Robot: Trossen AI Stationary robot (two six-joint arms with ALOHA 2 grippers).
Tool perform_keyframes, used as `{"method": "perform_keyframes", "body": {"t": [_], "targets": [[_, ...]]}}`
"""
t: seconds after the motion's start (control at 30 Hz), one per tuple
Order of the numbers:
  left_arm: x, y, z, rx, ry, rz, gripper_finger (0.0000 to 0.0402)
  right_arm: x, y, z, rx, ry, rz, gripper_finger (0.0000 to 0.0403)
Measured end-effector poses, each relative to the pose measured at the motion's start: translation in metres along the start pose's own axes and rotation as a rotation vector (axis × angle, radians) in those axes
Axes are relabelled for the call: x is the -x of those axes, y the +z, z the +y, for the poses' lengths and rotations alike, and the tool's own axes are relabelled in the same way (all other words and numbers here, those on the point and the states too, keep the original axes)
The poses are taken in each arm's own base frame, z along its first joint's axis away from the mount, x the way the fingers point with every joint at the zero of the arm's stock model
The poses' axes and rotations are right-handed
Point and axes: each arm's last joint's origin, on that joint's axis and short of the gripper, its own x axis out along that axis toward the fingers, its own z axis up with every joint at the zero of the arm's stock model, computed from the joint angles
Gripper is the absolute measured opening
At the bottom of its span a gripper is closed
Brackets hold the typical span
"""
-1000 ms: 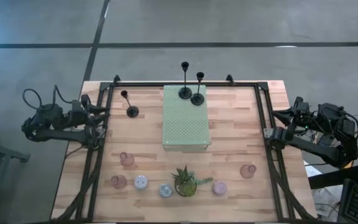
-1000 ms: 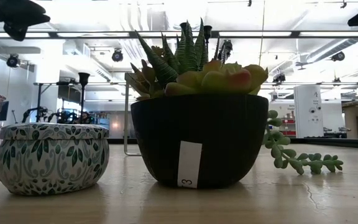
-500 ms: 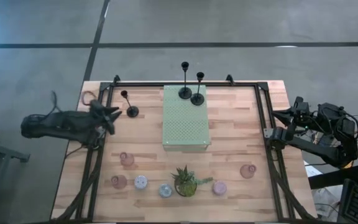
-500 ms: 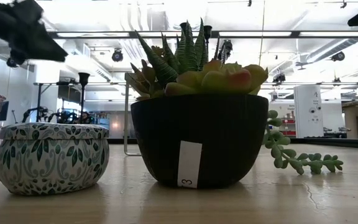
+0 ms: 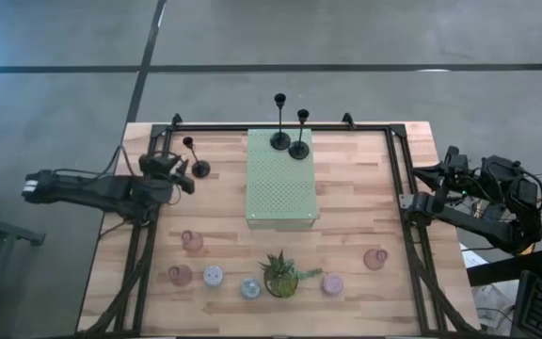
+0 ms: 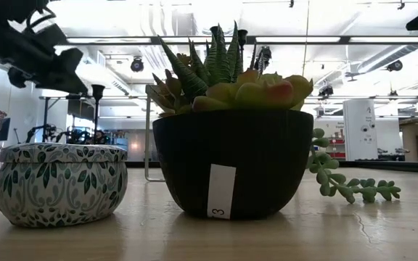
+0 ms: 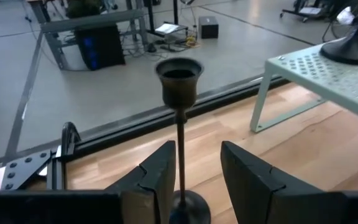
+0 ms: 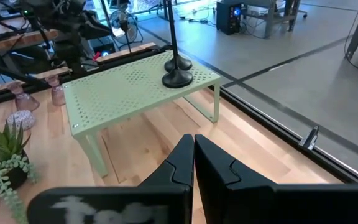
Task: Pick & Place candle stick holders
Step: Put the black candle holder on the shelf
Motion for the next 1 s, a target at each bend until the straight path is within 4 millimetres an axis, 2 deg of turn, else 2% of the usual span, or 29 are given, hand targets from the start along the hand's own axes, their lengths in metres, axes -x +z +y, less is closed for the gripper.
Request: {"method": "perform_keyframes", "body": {"t": [0.57,1.0], "targets": [[-0.034,-0.038,0.0,0.07,0.034,-0.02,0.0133,0.0,0.0,0.0,0.0,0.0,0.0,0.0008],[-0.059,-0.034,0.016,0.084,0.004,-0.058,0.0133,0.0,0.0,0.0,0.001,0.0,0.0,0.0008]]}}
